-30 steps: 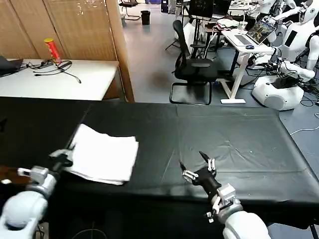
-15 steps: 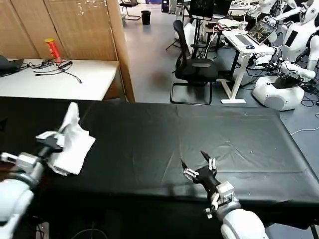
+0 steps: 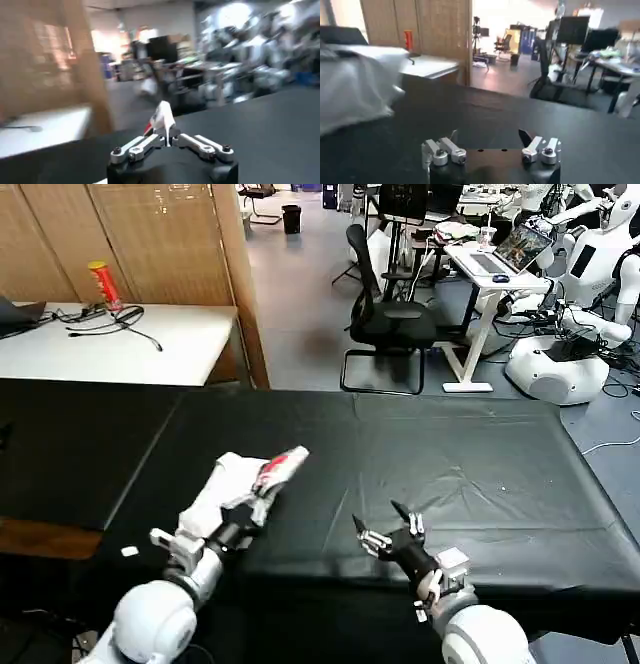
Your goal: Fold and organize the clothes.
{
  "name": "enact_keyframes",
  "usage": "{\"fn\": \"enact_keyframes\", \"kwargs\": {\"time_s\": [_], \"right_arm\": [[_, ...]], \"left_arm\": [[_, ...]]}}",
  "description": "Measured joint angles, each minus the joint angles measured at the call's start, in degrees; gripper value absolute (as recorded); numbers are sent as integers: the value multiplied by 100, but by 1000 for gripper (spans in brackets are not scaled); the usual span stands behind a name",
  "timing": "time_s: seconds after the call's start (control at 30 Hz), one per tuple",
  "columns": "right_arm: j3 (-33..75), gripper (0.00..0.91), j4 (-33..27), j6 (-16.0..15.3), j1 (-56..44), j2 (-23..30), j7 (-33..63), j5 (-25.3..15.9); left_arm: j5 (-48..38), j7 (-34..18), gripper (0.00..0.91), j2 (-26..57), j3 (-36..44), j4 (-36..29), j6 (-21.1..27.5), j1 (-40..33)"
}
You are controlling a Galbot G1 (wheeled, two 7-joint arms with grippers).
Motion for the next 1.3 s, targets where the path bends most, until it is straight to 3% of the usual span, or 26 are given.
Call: {"fn": "enact_keyframes", "kwargs": {"time_s": [0.2, 0.4, 0.7, 0.73, 0.83, 0.9, 1.0, 1.3], "right_arm": [[-154, 878, -49, -441, 131, -73, 203, 1110], [-357, 878, -267, -596, 318, 25, 460, 1933], [-634, 878, -745, -557, 567, 443, 788, 2290], [-657, 839, -800, -546, 590, 500, 827, 2286], [-718, 575, -934, -537, 650, 667, 880, 2243], [-763, 312, -1026, -535, 697, 770, 899, 2189], [-821, 98, -1154, -530, 771, 912, 907, 2101], [-918, 10, -1403, -505, 894, 1096, 880, 1883]], "left_arm": [[-111, 504, 878, 9, 46, -203, -362, -46], [-205, 531, 878, 60, -141, -269, -548, -28], [204, 533, 878, 46, -282, -199, -723, 157], [222, 533, 878, 47, -304, -197, -736, 178], [249, 532, 878, 50, -358, -194, -774, 217], [249, 529, 878, 57, -406, -198, -791, 243], [249, 536, 878, 75, -483, -245, -798, 306], [241, 522, 878, 134, -759, -342, -841, 455]]}}
